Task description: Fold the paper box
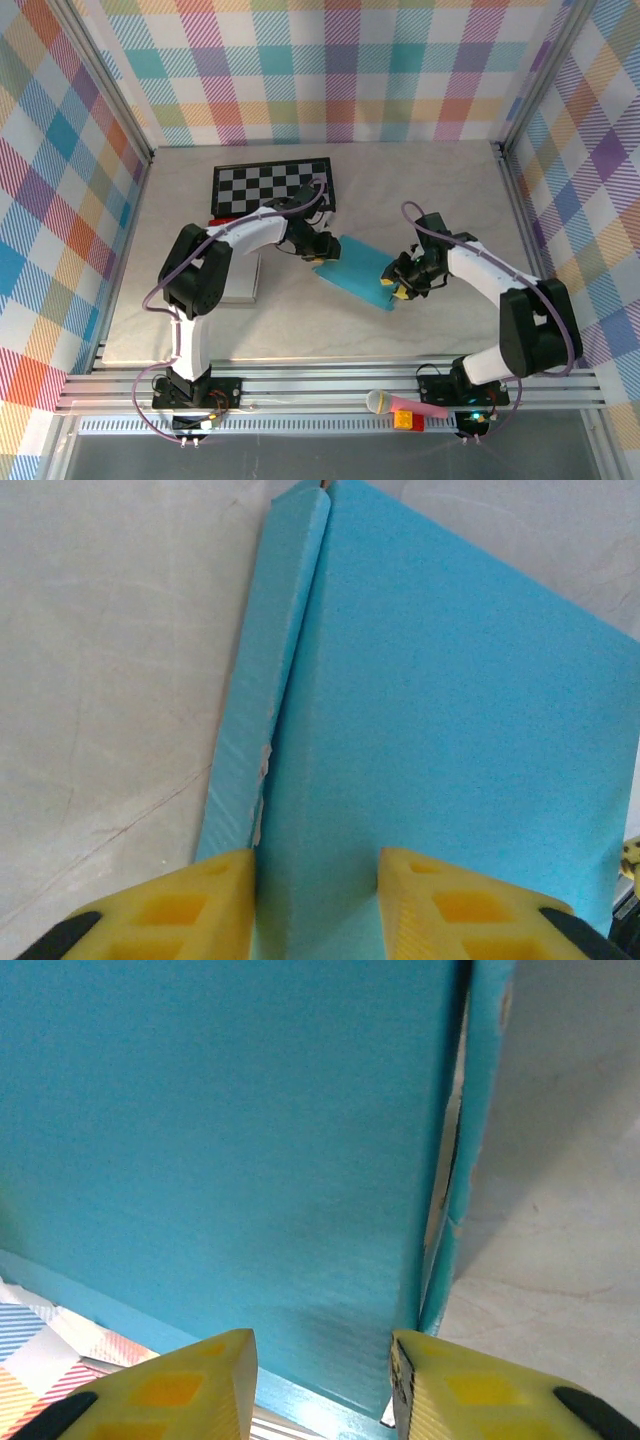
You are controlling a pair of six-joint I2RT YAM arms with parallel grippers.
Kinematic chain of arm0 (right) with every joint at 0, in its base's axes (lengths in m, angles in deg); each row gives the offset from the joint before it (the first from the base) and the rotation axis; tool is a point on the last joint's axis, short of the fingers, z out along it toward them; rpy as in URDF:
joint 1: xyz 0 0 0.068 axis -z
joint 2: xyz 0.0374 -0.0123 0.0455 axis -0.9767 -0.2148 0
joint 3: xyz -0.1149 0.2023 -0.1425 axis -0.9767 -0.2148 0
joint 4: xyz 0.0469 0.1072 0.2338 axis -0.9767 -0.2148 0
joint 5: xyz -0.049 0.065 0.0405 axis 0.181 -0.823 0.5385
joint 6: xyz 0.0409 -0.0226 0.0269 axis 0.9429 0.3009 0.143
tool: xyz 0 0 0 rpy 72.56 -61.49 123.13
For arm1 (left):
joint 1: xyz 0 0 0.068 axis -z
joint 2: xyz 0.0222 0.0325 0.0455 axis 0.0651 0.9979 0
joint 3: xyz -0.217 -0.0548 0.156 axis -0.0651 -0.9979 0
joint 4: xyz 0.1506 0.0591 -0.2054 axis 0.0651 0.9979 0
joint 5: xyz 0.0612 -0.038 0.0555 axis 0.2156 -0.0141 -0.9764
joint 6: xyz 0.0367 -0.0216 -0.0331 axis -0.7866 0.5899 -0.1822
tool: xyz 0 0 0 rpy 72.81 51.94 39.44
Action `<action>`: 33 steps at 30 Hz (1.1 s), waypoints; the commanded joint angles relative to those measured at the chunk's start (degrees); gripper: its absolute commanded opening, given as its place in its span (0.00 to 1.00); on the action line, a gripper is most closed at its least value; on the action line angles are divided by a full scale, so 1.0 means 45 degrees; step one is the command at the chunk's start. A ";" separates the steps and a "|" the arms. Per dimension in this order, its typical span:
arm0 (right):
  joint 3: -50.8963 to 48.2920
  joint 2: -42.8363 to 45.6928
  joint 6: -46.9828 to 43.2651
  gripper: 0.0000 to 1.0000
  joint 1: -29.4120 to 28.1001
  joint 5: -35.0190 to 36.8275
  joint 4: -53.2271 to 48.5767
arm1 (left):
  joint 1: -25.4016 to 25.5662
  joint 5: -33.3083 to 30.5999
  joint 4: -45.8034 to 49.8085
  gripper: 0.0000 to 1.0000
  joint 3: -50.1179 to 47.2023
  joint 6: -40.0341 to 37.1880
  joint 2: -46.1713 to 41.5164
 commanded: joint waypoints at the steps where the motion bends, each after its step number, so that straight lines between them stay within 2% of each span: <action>1: 0.1129 -0.0667 -0.1074 0.40 0.0200 -0.0908 0.0626 | 0.0235 0.0156 -0.0152 0.32 -0.0627 0.0496 -0.0795; 6: 0.2373 -0.1741 -0.2084 0.39 0.0343 -0.1186 -0.0022 | 0.0257 -0.0477 0.0090 0.28 -0.1352 0.0599 -0.1617; 10: 0.2618 -0.1890 -0.2491 0.40 0.0368 -0.1057 -0.0373 | 0.0257 -0.0850 0.0210 0.23 -0.1647 0.0597 -0.2045; 22: 0.1910 -0.0520 -0.3350 0.43 0.0391 -0.0030 -0.1347 | 0.0276 -0.0978 -0.0083 0.22 -0.2073 0.0812 -0.1925; 33: 0.1038 -0.0313 -0.3547 0.52 0.0388 0.0228 -0.1397 | 0.0272 -0.1764 0.0071 0.35 -0.2252 0.0985 -0.2502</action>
